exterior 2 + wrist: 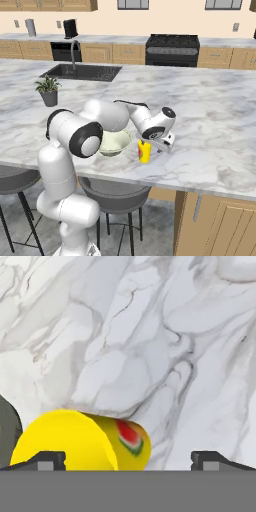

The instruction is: Place the cup inside the bowl on the dining table and move the bowl to any counter.

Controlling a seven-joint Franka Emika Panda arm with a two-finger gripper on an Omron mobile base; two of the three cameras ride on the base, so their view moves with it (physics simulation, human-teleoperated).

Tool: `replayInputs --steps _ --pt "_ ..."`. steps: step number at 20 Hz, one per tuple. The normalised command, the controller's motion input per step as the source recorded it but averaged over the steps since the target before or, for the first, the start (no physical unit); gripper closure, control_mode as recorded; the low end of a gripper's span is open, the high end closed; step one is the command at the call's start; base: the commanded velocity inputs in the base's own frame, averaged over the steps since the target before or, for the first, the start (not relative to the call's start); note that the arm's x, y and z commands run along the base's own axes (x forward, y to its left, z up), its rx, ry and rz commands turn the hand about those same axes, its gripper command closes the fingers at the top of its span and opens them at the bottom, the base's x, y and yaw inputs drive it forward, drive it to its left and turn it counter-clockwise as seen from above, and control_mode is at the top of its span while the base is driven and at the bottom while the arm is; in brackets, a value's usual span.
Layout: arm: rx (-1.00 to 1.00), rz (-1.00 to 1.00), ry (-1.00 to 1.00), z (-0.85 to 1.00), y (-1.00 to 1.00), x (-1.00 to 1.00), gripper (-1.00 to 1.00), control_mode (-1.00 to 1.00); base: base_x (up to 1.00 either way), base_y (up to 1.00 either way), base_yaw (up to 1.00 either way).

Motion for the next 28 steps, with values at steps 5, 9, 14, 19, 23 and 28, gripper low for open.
replayInputs --steps 5,9,14,19,23,28 --pt "0.0 0.0 0.0 -0.17 0.0 0.01 -1.0 -1.0 0.0 0.0 0.0" --pt "0.0 0.0 0.0 -0.08 0.0 0.0 -1.0 -1.0 0.0 0.0 0.0" --pt "0.0 0.0 0.0 0.0 0.0 0.0 -1.0 -1.0 0.0 0.0 0.0" --pt "0.0 0.0 0.0 0.0 0.0 0.0 -1.0 -1.0 0.0 0.0 0.0" --pt "0.0 0.0 0.0 0.0 0.0 0.0 1.0 -1.0 0.0 0.0 0.0" --pt "0.0 0.0 0.0 0.0 0.0 0.0 1.0 -1.0 0.0 0.0 0.0"
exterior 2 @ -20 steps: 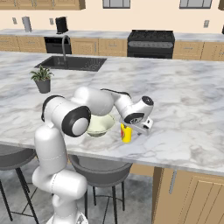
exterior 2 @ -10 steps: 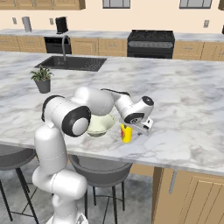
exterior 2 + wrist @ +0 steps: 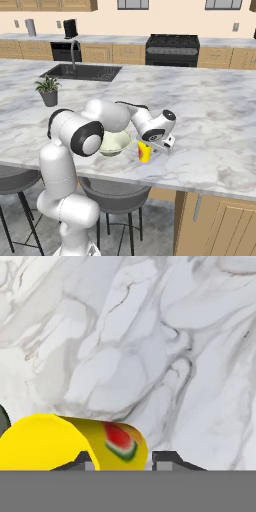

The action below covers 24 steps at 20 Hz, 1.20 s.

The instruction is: Place the cup inside the bowl on the dining table and move the bowl to any counter.

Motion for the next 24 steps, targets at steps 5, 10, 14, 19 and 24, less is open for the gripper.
replayInputs --steps 5,10,14,19,24 --pt "0.0 0.0 0.0 0.0 0.0 0.0 1.0 -1.0 0.0 0.0 0.0" --pt "0.0 0.0 0.0 0.0 0.01 0.0 1.0 -1.0 0.0 0.0 0.0" --pt "0.0 0.01 0.0 0.01 0.0 0.0 1.0 -1.0 0.0 0.0 0.0" --pt "0.0 0.03 -0.02 0.17 0.01 -0.02 1.0 -1.0 0.0 0.0 0.0" --pt "-0.01 0.04 -0.04 0.21 0.04 -0.04 1.0 -1.0 0.0 0.0 0.0"
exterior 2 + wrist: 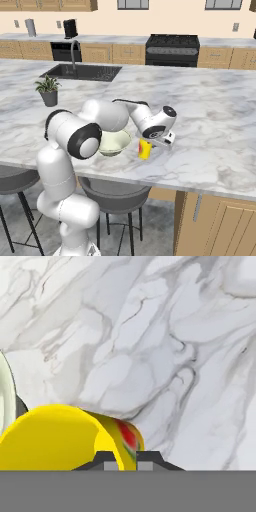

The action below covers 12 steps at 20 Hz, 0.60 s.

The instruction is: Place the cup inside the bowl on the dining table and move the bowl to any counter.

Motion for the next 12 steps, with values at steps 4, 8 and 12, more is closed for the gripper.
replayInputs --steps 4,8,12 --pt "-0.05 0.05 -0.09 0.28 0.11 -0.04 1.0 -1.0 0.0 0.0 0.0" --pt "-0.08 0.1 -0.15 0.24 0.18 -0.08 1.0 -1.0 0.0 0.0 0.0" --pt "-0.08 0.1 -0.13 0.23 0.16 -0.06 1.0 -1.0 0.0 0.0 0.0"
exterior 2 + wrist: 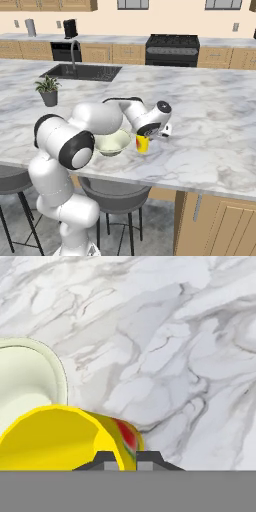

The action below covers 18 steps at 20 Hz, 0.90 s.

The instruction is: Place the cup inside the bowl on the dining table and move the bowl to any counter.

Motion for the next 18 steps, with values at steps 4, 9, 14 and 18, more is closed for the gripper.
replayInputs --steps 4,9,14,18 --pt "-0.09 0.08 -0.13 0.21 0.07 -0.04 1.0 -1.0 0.0 0.0 0.0" --pt "-0.09 0.05 -0.11 0.23 0.01 -0.04 1.0 -1.0 0.0 0.0 0.0" --pt "-0.09 0.04 -0.06 0.22 0.0 0.0 1.0 -1.0 0.0 0.0 0.0" --pt "-0.05 0.05 0.0 0.26 0.0 0.0 1.0 -1.0 0.0 0.0 0.0"
